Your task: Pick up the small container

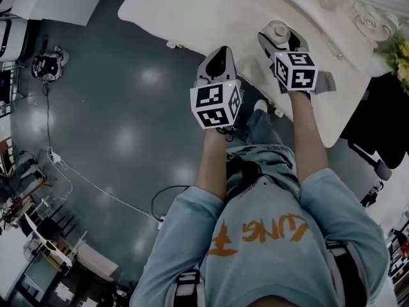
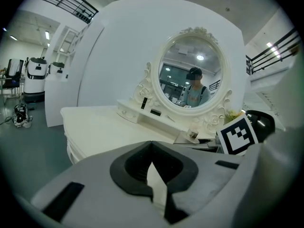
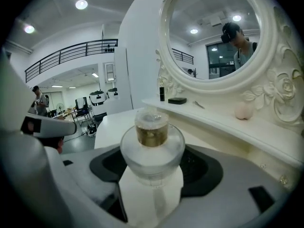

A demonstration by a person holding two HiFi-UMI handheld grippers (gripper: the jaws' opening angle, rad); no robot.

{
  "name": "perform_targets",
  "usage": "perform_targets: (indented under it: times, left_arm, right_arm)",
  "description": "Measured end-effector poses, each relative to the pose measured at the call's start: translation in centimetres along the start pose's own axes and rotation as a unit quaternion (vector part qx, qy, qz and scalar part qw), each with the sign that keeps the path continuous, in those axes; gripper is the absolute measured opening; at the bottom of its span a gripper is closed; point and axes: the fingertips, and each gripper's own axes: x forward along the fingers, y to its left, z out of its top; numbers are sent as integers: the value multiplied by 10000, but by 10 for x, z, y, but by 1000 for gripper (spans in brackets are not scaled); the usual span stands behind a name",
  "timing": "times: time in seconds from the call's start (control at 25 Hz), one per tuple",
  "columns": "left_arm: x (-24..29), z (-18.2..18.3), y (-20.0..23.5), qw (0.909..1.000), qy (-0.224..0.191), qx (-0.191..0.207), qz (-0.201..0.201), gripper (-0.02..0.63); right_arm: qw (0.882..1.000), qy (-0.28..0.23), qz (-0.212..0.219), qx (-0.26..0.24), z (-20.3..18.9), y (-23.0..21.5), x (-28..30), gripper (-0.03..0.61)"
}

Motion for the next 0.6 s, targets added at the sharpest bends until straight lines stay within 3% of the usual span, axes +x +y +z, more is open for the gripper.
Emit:
perform_targets:
  times: [0.24, 0.6]
  left_arm:
    - [-12, 29, 0, 9994, -306, 143, -117, 9]
    - [-29, 80, -15, 9951, -791, 460, -375, 9]
  right_arm:
    - [9989, -432, -134, 81, 32, 17, -33, 334]
    - [9931, -1124, -249, -203, 91, 33, -78, 334]
